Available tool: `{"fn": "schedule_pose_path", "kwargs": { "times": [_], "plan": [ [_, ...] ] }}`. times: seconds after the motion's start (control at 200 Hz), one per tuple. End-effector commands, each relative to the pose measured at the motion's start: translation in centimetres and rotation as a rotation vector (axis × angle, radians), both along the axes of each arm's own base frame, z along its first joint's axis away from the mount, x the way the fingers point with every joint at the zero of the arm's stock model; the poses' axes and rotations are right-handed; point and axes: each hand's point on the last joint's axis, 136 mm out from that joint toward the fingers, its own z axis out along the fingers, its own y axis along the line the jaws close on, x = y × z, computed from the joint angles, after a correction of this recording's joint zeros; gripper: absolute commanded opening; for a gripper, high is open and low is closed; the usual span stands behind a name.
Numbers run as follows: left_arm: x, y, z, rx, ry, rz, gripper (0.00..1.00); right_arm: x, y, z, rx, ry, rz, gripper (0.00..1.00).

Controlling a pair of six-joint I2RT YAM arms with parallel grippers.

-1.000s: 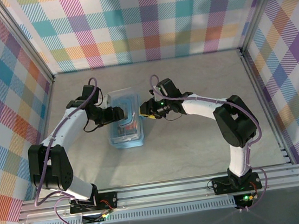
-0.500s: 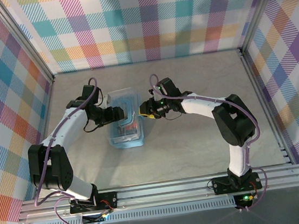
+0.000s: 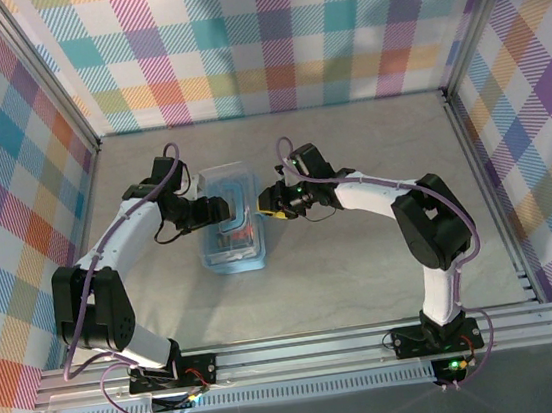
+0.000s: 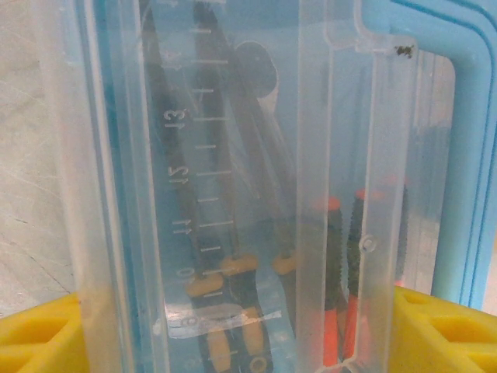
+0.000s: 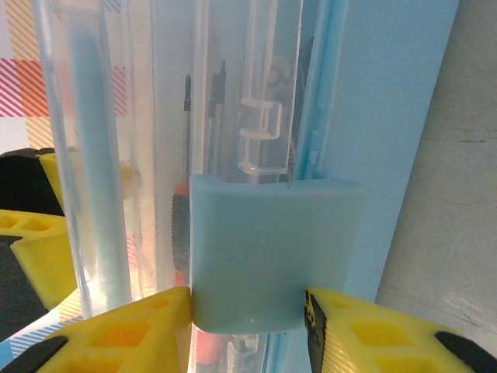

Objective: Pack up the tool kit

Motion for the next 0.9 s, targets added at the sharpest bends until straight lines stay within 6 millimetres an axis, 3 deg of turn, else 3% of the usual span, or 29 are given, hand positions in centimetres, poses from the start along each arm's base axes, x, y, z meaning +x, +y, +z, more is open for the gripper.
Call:
{"fn": "schedule_pose_path", "kwargs": {
  "times": [0.0,0.195,0.385,0.545,0.895],
  "plan": [
    [-6.5,1.6,-7.4,0.109,0.352,0.013,0.64,-0.7,-0.5,-1.8,-0.044,0.012,0.010,0.42],
    [-6.5,1.6,-7.3,0.108,0.353,0.010,0.65,-0.9,-0.9,-2.2,-0.041,0.015,0.011,0.42],
    [-6.4,1.3,-7.3,0.096,0.353,0.010,0.65,-0.7,-0.7,-0.6,-0.021,-0.009,0.024,0.44],
    [-6.3,1.3,-7.4,0.095,0.353,0.013,0.65,0.0,0.2,1.0,0.007,-0.025,0.034,0.44],
    [-6.4,1.2,-7.6,0.095,0.355,0.009,0.65,0.8,1.8,1.2,0.049,0.005,0.059,0.44]
  ]
}}
